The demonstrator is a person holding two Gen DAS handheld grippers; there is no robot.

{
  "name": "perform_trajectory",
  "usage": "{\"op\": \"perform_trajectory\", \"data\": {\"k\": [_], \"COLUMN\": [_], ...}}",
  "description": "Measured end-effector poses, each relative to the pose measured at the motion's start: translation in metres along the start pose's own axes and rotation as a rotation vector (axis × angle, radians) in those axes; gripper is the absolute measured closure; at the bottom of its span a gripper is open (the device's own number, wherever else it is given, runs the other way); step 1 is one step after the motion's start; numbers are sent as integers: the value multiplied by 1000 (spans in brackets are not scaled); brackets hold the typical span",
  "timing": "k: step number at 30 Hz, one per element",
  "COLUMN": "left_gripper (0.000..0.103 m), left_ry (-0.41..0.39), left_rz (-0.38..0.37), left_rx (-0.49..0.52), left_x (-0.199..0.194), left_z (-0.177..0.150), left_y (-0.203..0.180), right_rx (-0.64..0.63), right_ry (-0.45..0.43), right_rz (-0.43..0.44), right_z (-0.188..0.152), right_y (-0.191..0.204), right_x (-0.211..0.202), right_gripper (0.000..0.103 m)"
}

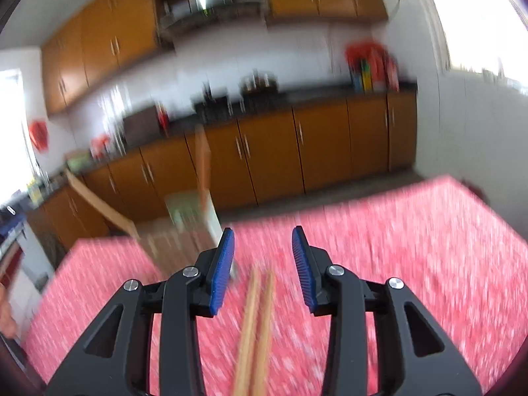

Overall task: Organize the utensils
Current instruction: 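Lower both chopsticks into the holder and open both tools, then close the right tool on another chopstick while the left tool grasps one too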

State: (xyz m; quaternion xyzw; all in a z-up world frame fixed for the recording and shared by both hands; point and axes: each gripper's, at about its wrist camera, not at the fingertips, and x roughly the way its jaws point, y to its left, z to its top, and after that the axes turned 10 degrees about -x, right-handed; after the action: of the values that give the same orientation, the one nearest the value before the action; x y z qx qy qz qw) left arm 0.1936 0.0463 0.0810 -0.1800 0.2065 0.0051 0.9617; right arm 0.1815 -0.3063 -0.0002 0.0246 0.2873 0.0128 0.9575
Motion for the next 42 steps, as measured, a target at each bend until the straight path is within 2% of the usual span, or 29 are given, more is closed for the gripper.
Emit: {"op": "perform_trajectory", "data": {"k": [3, 4, 8, 11, 20, 24, 26, 29, 33, 42], "left_gripper": [53, 53, 53, 53, 53, 53, 54, 60, 73, 86], "left_ry": [95, 114, 221, 271, 341, 375, 396, 433, 475, 518], "left_rz": [87, 103, 149, 158, 159, 137, 126, 111, 99, 80], "left_rx": [6, 7, 3, -12, 2, 13, 17, 28, 55, 87], "left_x": [13, 16, 28, 32, 41, 45, 49, 54, 62, 69], "left_z": [-35, -43, -79, -97, -120, -127, -131, -141, -151, -167], "left_y": [23, 30, 53, 62, 59, 56, 54, 50, 43, 32], "right_rx": [29, 35, 26, 9, -21, -65, -48, -8, -26, -29], "right_ry": [165, 195, 269, 306, 313, 307, 302, 299, 298, 297], "right_rz": [63, 77, 113, 123, 37, 11, -14, -22, -22, -21], "right_z": [-40, -49, -76, -83, -86, -88, -88, -88, -88, -88], "right_y": [-2, 0, 13, 21, 15, 19, 15, 8, 8, 9], "right_x": [30, 36, 48, 56, 63, 64, 64, 65, 65, 64], "right_gripper": [83, 85, 87, 87, 93, 94, 95, 95, 95, 95]}}
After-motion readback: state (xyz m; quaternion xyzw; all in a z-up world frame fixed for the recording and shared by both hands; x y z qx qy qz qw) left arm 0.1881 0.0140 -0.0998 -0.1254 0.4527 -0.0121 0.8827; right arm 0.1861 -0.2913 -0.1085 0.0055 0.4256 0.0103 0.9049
